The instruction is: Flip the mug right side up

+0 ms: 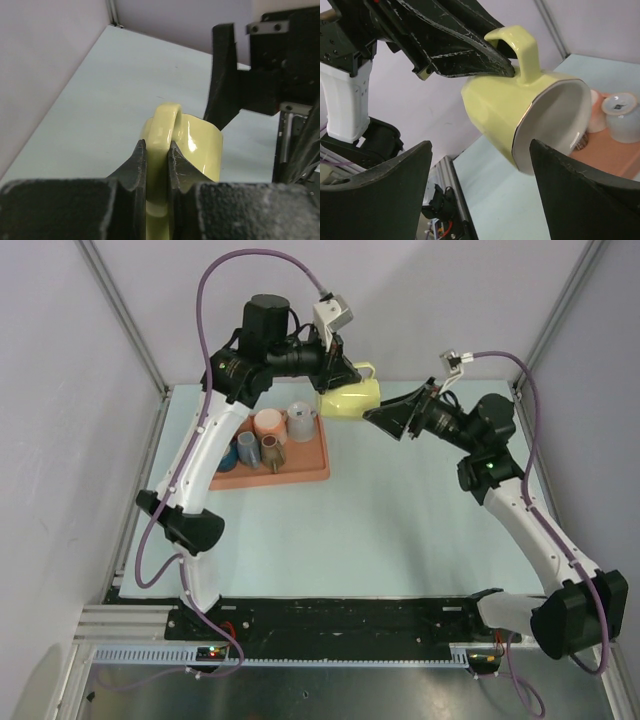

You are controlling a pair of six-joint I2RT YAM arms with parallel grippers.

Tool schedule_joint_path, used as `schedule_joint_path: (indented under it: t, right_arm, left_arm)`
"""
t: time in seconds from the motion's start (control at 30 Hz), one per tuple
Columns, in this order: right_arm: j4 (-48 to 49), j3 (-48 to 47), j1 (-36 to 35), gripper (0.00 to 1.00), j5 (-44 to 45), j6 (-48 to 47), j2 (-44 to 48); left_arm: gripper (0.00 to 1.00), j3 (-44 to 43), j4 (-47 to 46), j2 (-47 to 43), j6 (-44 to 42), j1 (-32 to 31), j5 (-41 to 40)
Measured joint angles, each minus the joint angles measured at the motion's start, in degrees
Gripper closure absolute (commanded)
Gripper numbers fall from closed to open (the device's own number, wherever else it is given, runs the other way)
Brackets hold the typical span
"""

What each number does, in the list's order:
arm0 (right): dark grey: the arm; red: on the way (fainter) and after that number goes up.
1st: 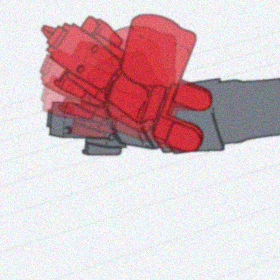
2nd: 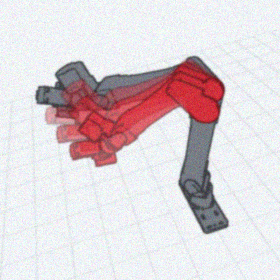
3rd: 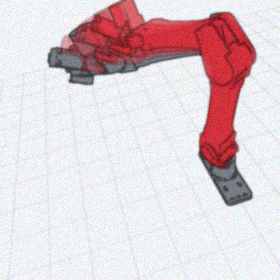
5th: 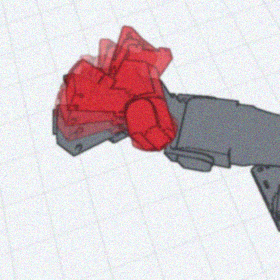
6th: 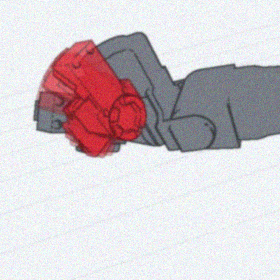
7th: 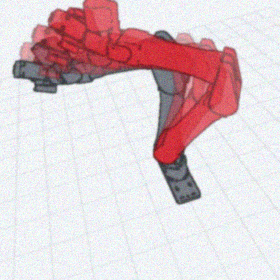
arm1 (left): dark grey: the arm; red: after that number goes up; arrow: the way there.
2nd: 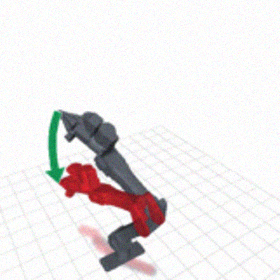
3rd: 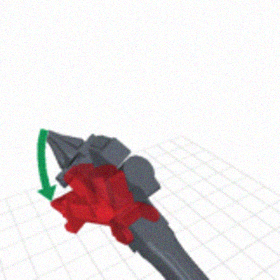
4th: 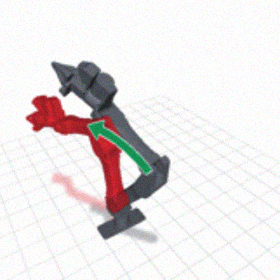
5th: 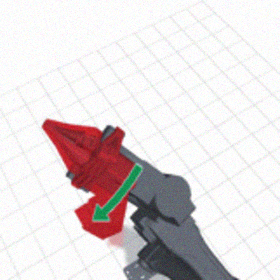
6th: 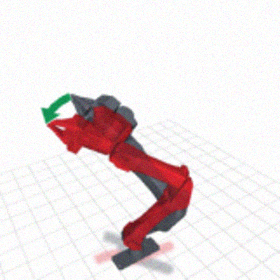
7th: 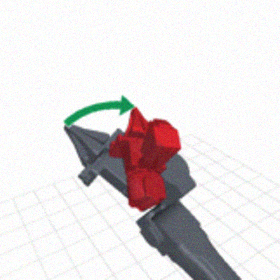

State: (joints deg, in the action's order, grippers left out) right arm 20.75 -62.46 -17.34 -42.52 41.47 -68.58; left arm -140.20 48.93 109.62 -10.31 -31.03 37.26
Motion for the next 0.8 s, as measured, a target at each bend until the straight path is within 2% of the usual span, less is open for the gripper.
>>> schedule_joint_path:
  t: [0.07,0.13,0.23,0.27,0.3,0.33,0.37,0.4,0.47,0.63,0.73,0.8]
  right_arm:
    - [0.7,-0.6,-1.3,0.24,0.0,0.6,-1.6]
    - [1.0,-1.0,-2.5,0.41,-0.1,1.2,-3.2]
    - [1.4,-1.6,-3.7,0.84,-0.8,1.7,-4.7]
    - [1.6,-1.8,-3.8,0.92,-1.0,1.9,-5.1]
    - [2.0,-1.9,-3.9,0.96,-2.1,1.8,-5.3]
    - [2.6,-2.2,-4.0,0.98,-3.4,3.0,-5.3]
    - [2.3,-2.7,-4.3,0.99,-3.6,3.1,-5.0]
    - [0.7,-3.0,-4.3,1.0,-3.1,2.3,-4.7]
    - [-4.0,-3.3,-3.8,1.0,-1.8,0.2,-4.4]
    - [-27.3,-5.0,-0.3,1.0,10.6,-9.9,-4.4]
    - [-41.2,-6.0,2.7,1.0,21.3,-16.3,-5.2]
    - [-49.3,-7.4,4.5,1.0,28.5,-20.0,-7.0]
  left_arm:
    - [1.0,0.1,0.0,0.0,0.9,-0.1,1.0]
    - [1.0,0.5,-0.1,-0.3,1.5,-0.3,2.0]
    - [1.0,1.7,-0.2,-1.0,1.9,-0.4,3.0]
    - [0.85,2.2,-0.1,-1.4,2.2,-0.5,3.5]
    - [0.65,2.8,-0.2,-1.8,2.1,-0.5,3.5]
    - [0.33,3.3,-0.5,-1.9,2.1,-0.6,3.5]
    - [0.17,3.9,-1.0,-2.1,2.0,-0.5,3.2]
    - [0.08,4.3,-1.4,-2.4,2.0,-0.4,2.6]
    - [0.02,5.3,-2.4,-3.3,2.2,-0.5,0.5]
    - [0.01,8.5,-3.6,-6.8,-1.3,0.4,-8.7]
    - [0.0,12.7,-5.1,-8.8,-7.5,2.3,-13.4]
    - [0.0,18.8,-5.8,-11.0,-14.4,3.5,-15.8]
